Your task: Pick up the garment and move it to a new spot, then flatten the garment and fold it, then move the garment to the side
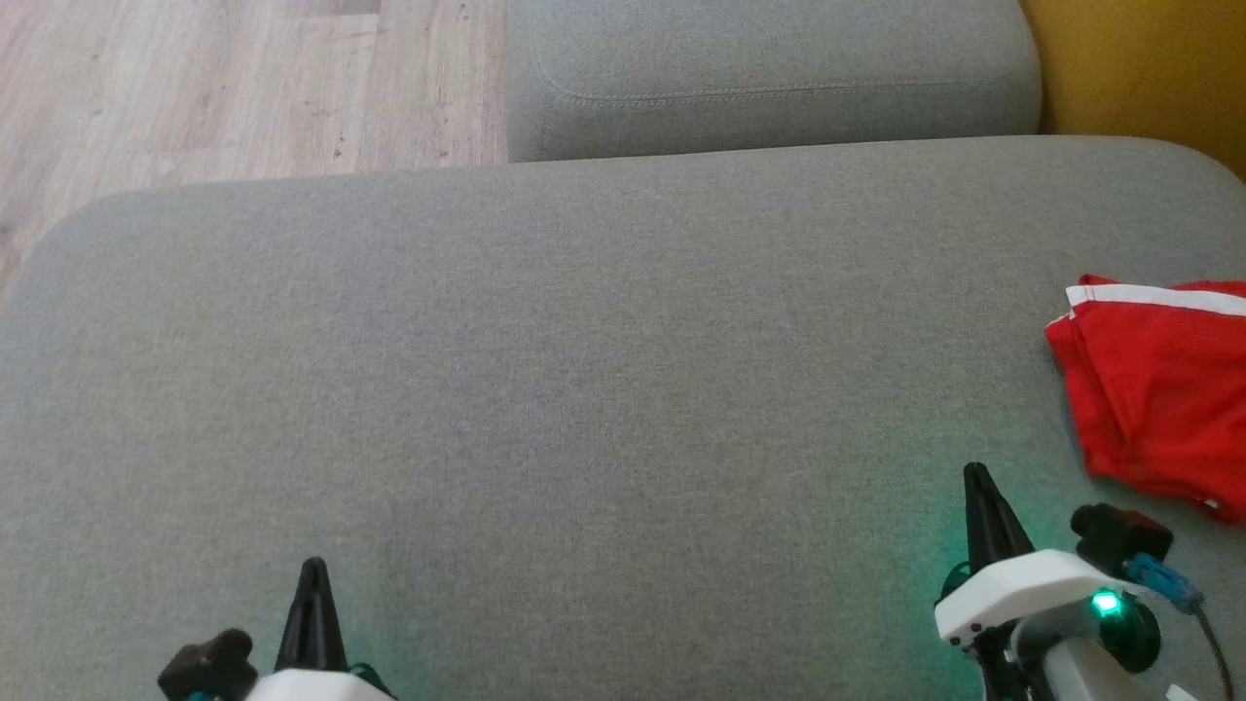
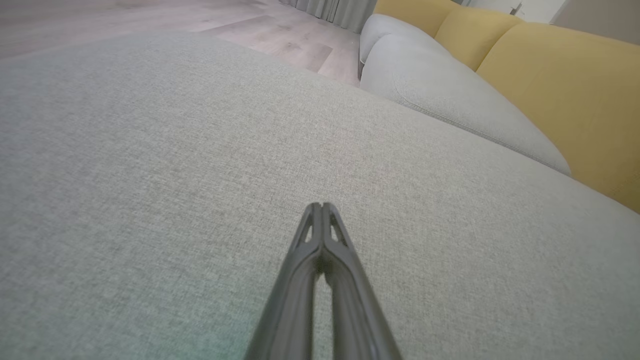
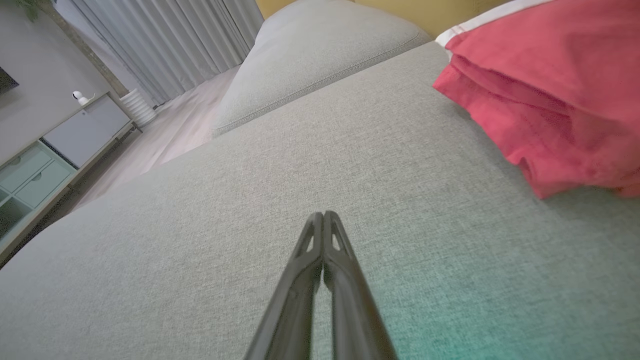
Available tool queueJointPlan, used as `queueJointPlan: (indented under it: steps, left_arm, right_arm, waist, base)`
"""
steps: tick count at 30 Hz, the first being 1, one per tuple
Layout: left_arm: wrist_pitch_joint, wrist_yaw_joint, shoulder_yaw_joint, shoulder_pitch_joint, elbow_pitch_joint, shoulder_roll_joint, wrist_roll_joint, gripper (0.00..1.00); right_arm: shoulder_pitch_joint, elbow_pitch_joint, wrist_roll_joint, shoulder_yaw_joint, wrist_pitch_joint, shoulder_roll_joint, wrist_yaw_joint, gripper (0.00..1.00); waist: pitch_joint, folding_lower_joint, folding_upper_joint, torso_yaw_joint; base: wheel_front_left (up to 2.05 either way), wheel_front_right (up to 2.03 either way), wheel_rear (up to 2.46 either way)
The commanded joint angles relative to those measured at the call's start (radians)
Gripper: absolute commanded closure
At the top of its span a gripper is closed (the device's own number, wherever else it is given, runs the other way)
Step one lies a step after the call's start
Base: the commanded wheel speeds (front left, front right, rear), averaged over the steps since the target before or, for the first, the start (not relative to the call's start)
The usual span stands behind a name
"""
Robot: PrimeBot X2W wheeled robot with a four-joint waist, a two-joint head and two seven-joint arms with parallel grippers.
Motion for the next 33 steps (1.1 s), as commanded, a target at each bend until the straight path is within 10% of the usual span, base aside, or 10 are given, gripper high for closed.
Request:
queueJointPlan:
  steps: [1,33]
  left_arm:
    - [0.007,-0.006,0.024,-0.047,-0.038,0.002,-0.031,1.00]
    - [0.104,-0.032,0.071,-0.075,-0.096,0.004,-0.400,1.00]
  right_arm:
    - [-0.035,-0.042,0.034,-0.003,0.007,-0.002,0.000,1.00]
    - [-0.016,-0.154,0.415,-0.049,0.101,-0.002,0.000,1.00]
  waist:
    - [0.000,0.0000,0.0000,0.000]
    - [0.000,0.0000,0.0000,-0.004]
  base:
    - [0.00,0.00,0.00]
    - [0.00,0.00,0.00]
